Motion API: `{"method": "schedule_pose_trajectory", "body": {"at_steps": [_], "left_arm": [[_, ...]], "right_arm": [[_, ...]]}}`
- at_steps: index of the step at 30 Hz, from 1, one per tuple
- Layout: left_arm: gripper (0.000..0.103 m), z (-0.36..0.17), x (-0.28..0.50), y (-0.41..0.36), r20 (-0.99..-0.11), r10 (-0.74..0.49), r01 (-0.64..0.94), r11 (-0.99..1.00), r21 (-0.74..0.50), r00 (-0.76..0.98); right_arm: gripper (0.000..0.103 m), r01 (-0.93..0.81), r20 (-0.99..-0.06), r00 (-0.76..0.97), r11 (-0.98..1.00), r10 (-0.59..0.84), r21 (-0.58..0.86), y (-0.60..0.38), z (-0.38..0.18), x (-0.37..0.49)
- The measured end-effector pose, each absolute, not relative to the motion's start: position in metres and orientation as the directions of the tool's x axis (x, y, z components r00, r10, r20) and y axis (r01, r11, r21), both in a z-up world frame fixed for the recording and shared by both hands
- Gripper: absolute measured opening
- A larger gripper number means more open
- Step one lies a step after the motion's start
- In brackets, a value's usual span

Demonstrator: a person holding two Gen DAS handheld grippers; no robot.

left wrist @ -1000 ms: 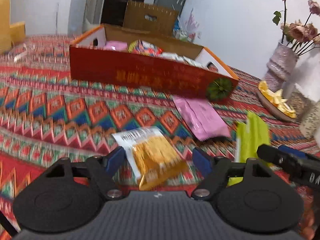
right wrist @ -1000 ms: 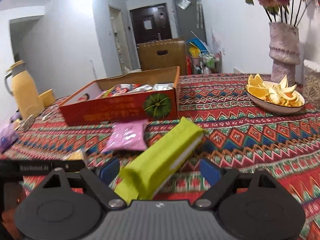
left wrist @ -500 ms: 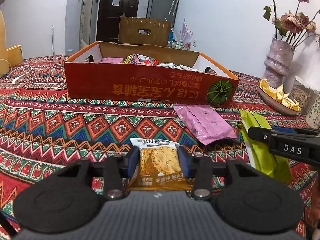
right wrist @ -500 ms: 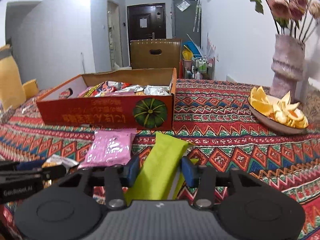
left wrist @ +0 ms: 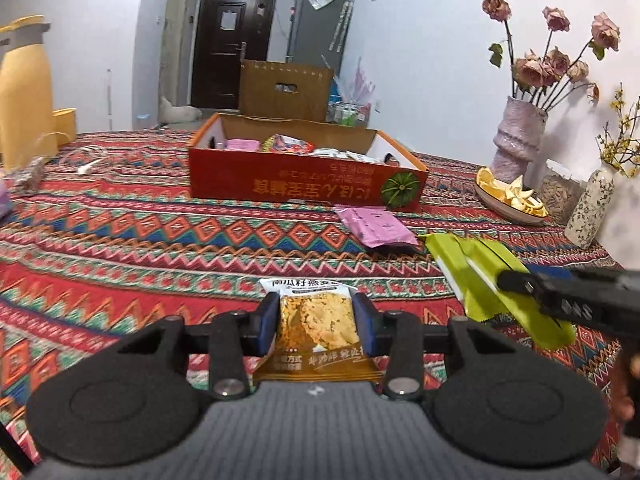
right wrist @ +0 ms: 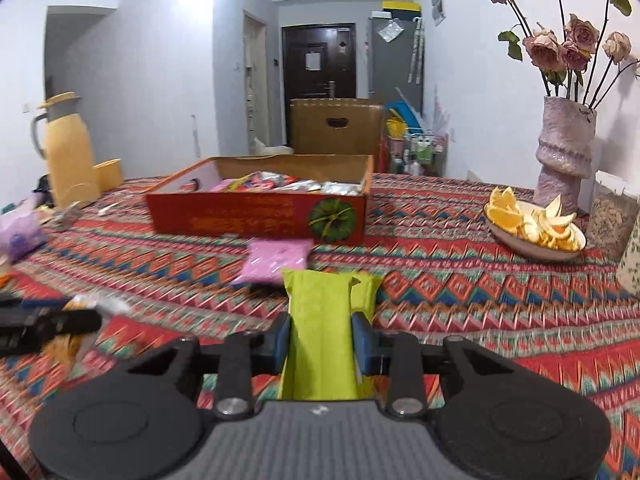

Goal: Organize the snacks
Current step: 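Carry the cracker packet and green bar into the orange box and open both tools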

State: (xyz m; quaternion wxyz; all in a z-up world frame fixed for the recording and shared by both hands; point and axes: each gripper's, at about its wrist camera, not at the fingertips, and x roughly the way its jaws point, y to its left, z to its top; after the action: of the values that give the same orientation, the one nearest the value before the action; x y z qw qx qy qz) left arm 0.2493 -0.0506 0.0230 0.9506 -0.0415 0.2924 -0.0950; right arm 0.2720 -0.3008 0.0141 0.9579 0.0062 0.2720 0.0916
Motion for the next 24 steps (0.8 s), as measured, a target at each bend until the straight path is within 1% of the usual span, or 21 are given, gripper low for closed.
{"method": "schedule_pose_trajectory", "body": {"at_steps": [4,12,14,18,22,24], "left_arm": [[0.040,0.027,0.240,-0.047,-0.555,-0.193,0.139,0.981,-0.139,0.809],[0.041,0.046,0.230,-0.043,-0.517,-0.196,0.151,0.980,-0.129,0.833],[0.041,0.059,0.236,-0.039,-0.501,-0.223,0.180,0.975,-0.134,0.836],[0.041,0.102,0.267,-0.017,-0.462,-0.277,0.229,0.960,-0.159,0.842],[0.041,0.141,0.329,-0.003,-0.442,-0.301,0.263,0.953,-0.147,0.845],[0.041,0.152,0.365,-0.002,-0.444,-0.299,0.267,0.954,-0.135,0.845]], "right_arm": [[0.032,-0.177,-0.524,0.830,0.981,0.189,0.073,-0.301,0.013,0.246],[0.032,-0.177,-0.514,0.836,0.981,0.194,0.082,-0.303,0.018,0.228],[0.032,-0.194,-0.506,0.834,0.975,0.222,0.108,-0.307,0.027,0.229],[0.032,-0.248,-0.441,0.856,0.963,0.270,0.108,-0.315,0.061,0.238],[0.032,-0.291,-0.374,0.880,0.954,0.295,0.066,-0.323,0.106,0.274],[0.032,-0.301,-0.350,0.888,0.952,0.298,0.048,-0.323,0.123,0.297]]}}
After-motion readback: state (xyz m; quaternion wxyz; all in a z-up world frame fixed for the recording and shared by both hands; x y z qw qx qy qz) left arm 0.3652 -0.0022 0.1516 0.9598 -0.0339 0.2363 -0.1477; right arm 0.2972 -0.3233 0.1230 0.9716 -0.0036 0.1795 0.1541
